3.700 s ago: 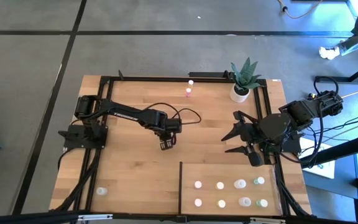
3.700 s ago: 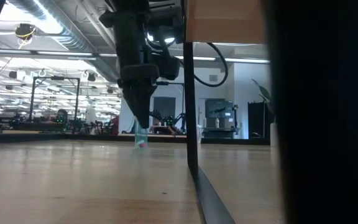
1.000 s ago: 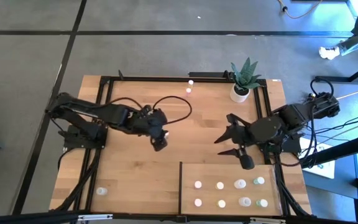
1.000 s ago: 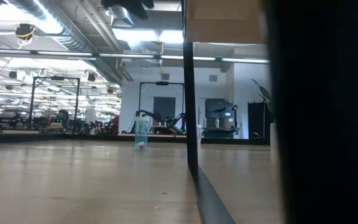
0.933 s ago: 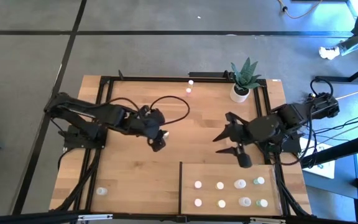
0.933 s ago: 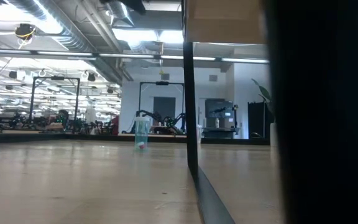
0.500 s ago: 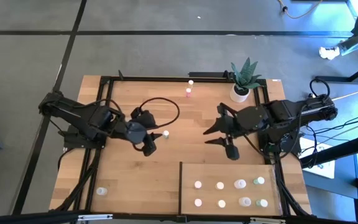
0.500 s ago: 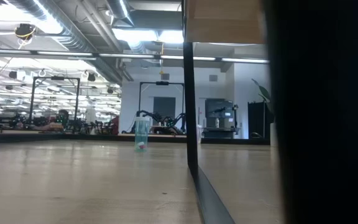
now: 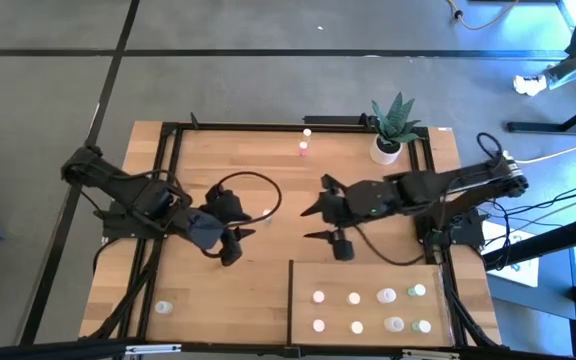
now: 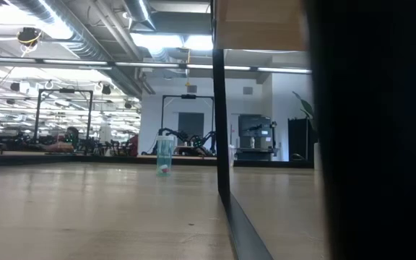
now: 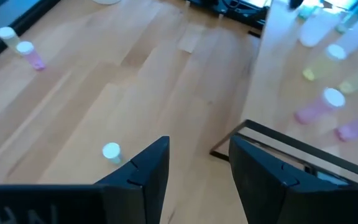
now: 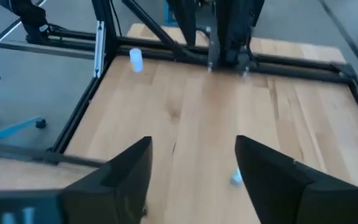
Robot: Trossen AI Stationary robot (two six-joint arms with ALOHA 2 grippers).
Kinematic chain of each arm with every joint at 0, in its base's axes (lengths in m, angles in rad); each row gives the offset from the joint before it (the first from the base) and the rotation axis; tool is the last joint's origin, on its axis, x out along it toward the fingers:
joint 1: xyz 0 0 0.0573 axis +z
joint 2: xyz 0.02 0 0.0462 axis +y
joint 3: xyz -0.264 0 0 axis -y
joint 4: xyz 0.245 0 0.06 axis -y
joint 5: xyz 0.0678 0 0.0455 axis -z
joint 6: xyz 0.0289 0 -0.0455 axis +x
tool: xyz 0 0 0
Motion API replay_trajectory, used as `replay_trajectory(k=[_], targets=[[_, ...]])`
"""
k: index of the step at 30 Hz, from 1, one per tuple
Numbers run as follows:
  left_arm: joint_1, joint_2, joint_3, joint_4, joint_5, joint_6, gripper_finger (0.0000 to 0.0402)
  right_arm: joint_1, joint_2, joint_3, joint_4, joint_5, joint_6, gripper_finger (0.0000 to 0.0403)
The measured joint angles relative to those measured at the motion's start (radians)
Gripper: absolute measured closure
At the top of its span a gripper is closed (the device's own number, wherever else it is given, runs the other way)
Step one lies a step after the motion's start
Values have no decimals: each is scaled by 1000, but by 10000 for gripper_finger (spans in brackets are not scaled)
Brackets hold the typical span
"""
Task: Pick and place medicine bottles onto shelf by color
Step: Put the blue pill bottle on the shelf aligned with the other blue pill bottle
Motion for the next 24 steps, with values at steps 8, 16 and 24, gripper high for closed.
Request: replay_trajectory(k=[8, 16, 24], targets=[[-66, -58, 0, 1, -28, -4, 242, -69, 140, 0, 105, -16, -60, 135], [-106, -114, 0, -16, -175, 25, 242, -124, 284, 0, 120, -26, -107, 135], [-107, -115, 0, -55, -238, 29, 242, -173, 411, 0, 136, -26, -169, 134]])
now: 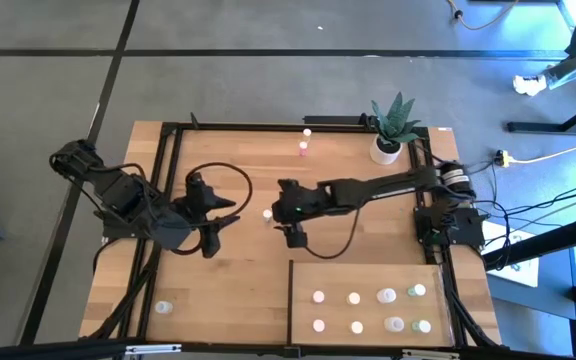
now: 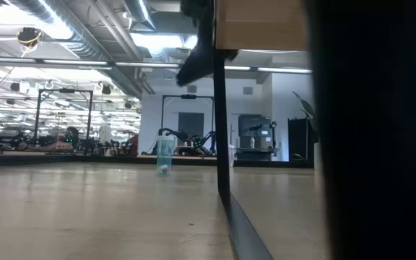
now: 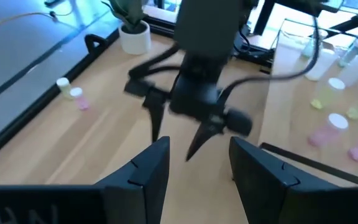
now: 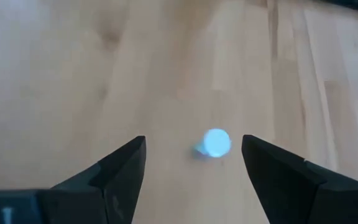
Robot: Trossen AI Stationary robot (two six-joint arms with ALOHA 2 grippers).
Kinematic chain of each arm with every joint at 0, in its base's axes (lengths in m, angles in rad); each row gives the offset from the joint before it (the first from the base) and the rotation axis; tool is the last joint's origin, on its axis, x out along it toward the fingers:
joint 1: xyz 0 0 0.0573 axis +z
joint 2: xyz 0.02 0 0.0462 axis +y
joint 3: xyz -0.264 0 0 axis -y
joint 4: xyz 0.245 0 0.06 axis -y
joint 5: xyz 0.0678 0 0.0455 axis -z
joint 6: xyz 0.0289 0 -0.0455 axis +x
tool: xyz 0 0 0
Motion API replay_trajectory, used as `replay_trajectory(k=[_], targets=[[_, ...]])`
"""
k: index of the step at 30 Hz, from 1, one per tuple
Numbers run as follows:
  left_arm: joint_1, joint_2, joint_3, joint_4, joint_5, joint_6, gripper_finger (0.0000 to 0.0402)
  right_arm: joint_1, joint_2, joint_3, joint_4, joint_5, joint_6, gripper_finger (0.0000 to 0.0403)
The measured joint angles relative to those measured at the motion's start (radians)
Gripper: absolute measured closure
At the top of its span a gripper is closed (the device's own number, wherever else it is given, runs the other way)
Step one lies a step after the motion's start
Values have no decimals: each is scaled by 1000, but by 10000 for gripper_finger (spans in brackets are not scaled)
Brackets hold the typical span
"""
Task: Pick and place medicine bottles onto shelf by color
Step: Put the blue pill bottle on the shelf aligned with the other blue pill bottle
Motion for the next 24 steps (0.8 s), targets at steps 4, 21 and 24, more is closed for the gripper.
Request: replay_trajectory(k=[4, 21, 24], targets=[[0, 0, 0, 1, -44, -6, 242, -24, 51, 0, 83, -1, -50, 134], [55, 0, 0, 2, -57, -9, 242, -134, 147, 0, 156, -152, -83, 134], [65, 0, 0, 2, -57, -8, 242, -140, 147, 0, 156, -159, -116, 134]])
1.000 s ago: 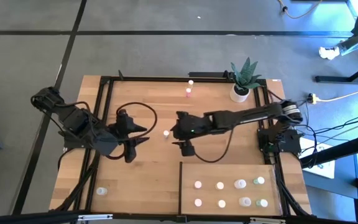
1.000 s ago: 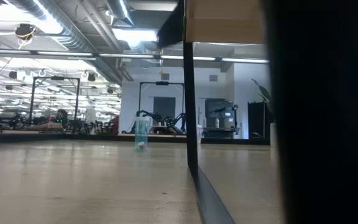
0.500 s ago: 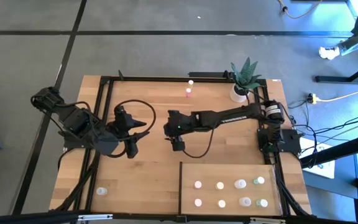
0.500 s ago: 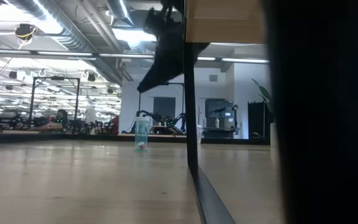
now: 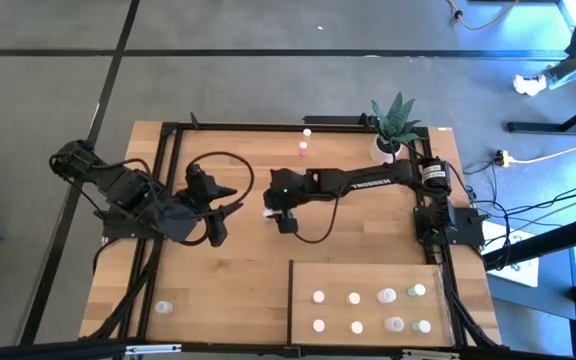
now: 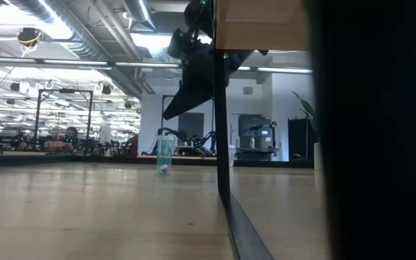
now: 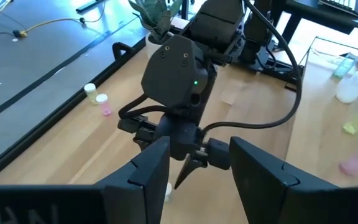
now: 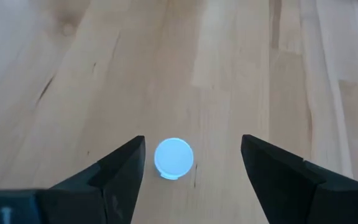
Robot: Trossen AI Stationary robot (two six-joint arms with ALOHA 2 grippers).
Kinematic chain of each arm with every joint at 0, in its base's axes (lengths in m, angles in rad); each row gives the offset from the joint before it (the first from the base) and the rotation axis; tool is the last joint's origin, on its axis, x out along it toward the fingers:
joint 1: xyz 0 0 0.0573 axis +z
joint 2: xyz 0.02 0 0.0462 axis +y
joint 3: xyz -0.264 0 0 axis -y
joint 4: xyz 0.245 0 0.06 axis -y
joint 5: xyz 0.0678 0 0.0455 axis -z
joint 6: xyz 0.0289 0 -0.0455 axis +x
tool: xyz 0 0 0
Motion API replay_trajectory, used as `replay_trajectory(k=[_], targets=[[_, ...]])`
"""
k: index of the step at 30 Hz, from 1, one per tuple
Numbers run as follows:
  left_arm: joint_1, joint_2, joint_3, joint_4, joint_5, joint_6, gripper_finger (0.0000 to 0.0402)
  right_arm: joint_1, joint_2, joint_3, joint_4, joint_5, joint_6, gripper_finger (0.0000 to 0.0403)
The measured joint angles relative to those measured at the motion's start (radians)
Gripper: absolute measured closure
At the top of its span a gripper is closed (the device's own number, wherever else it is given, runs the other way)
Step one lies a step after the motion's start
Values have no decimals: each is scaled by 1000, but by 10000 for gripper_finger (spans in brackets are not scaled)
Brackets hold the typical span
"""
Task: Pick and place medicine bottles onto shelf by color
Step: Put the blue pill bottle on the shelf aligned with the other blue pill bottle
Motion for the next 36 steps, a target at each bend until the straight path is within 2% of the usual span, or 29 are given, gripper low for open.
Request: replay_trajectory(k=[9, 21, 31, 36], targets=[[10, 0, 0, -1, 0, 1, 242, -1, 1, 0, 0, -25, -37, 134], [10, 0, 0, -1, 1, 1, 242, -1, 93, 1, 24, -27, -80, 134], [10, 0, 0, -1, 1, 2, 242, -1, 100, 0, 43, -28, -86, 135], [10, 0, 0, -9, 1, 2, 242, -1, 100, 0, 42, -28, -86, 156]])
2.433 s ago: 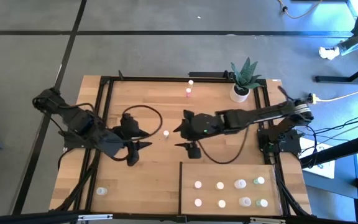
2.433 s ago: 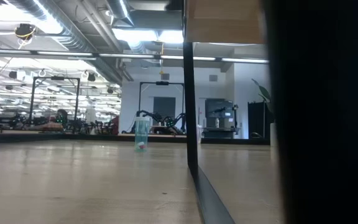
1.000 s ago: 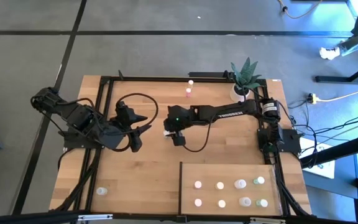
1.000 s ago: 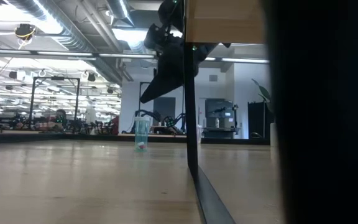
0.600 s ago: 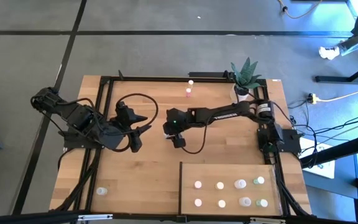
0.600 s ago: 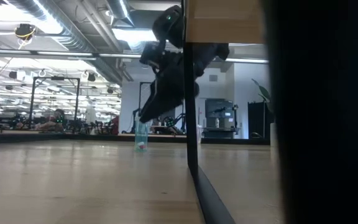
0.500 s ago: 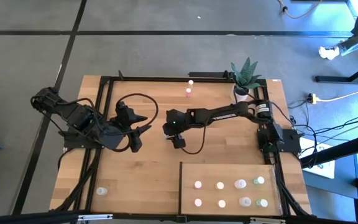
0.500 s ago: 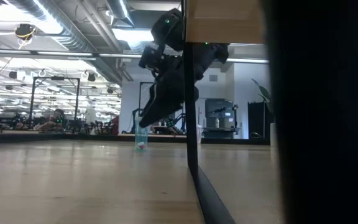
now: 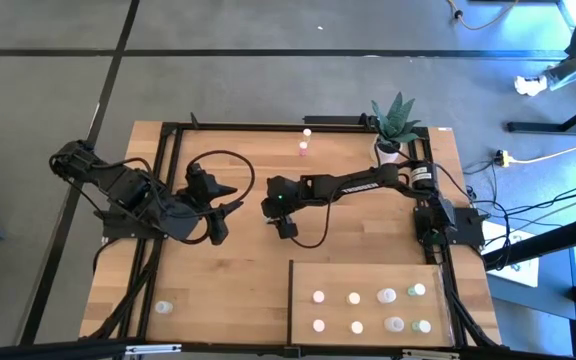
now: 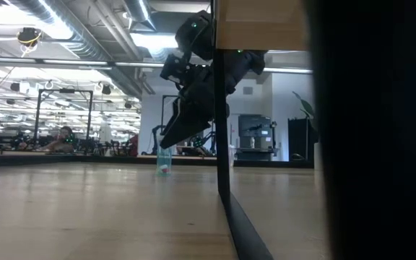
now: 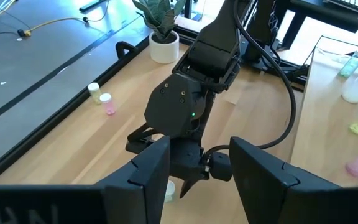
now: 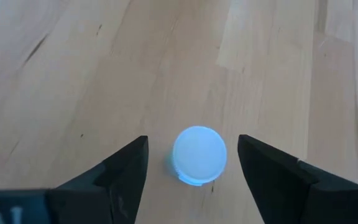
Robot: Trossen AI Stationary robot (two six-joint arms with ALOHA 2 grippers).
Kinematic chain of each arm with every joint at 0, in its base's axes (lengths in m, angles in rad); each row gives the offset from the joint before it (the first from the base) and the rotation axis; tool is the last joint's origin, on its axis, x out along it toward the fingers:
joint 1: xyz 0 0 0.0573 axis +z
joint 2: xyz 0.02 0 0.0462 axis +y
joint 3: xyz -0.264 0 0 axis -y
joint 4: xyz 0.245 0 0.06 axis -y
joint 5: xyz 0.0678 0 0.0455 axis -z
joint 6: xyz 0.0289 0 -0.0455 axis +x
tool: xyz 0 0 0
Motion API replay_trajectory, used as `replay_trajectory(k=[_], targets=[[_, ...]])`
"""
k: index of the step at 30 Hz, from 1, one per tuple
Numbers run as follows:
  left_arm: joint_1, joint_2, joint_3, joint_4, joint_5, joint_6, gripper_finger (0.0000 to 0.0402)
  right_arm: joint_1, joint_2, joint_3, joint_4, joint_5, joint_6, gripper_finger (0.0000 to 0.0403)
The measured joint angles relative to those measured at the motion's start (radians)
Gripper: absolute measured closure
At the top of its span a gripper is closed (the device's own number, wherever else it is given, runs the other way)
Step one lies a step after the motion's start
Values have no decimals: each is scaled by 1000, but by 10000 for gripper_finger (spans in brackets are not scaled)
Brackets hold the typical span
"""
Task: Pick and place medicine bottles onto shelf by color
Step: Put the blue pill bottle on the shelf aligned with the other blue pill bottle
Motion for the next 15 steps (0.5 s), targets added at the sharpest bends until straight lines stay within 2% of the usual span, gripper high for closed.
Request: replay_trajectory(k=[15], targets=[[0, 0, 0, 0, 0, 0, 242, 0, 0, 0, 0, 0, 1, 261]])
